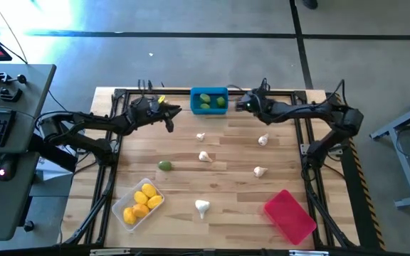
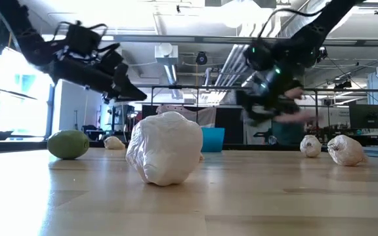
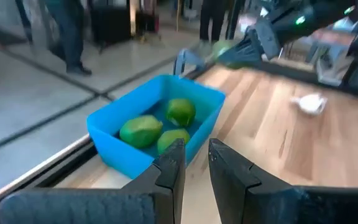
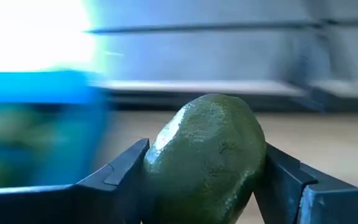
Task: Sort produce into baskets
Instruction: Put the lime into the blue bin
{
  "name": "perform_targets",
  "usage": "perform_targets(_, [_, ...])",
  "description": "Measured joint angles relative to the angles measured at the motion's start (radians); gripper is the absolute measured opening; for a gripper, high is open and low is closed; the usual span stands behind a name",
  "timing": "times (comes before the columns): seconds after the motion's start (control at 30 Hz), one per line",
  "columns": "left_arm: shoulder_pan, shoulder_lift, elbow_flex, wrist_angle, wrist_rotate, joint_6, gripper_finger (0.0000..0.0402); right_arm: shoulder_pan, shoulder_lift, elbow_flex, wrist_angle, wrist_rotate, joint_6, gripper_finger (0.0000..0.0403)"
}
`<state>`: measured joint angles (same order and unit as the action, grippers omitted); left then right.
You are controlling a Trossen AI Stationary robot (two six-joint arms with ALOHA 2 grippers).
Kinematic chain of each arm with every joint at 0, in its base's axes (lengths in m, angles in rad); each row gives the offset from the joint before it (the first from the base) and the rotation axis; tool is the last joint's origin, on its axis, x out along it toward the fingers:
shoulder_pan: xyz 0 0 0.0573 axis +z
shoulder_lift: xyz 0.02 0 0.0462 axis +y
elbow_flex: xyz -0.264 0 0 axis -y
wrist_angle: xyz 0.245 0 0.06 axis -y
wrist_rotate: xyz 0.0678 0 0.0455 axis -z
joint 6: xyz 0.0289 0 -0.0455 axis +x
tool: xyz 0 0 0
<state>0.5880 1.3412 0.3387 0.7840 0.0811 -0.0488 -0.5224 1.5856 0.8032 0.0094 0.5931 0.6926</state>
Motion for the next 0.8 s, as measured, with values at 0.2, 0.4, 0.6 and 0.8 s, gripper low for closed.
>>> perform_targets(0.2, [-0.012,0.000,-0.126,0.256,0.000,-0.011,0.0056,0.021,0.101,0.132,0.162,-0.179,-0.218,0.0213])
perform_targets(0.4, [-0.014,0.000,-0.149,0.259,0.000,-0.018,0.0055,0.026,0.269,0.421,0.020,-0.320,-0.395,0.0213])
perform_targets(0.6, [-0.014,0.000,-0.149,0.263,0.000,-0.026,0.0055,0.011,0.437,0.684,-0.256,-0.376,-0.471,0.0213])
perform_targets(0.8, [-0.015,0.000,-0.149,0.262,0.001,-0.026,0.0055,0.005,0.535,0.790,-0.371,-0.403,-0.485,0.0213])
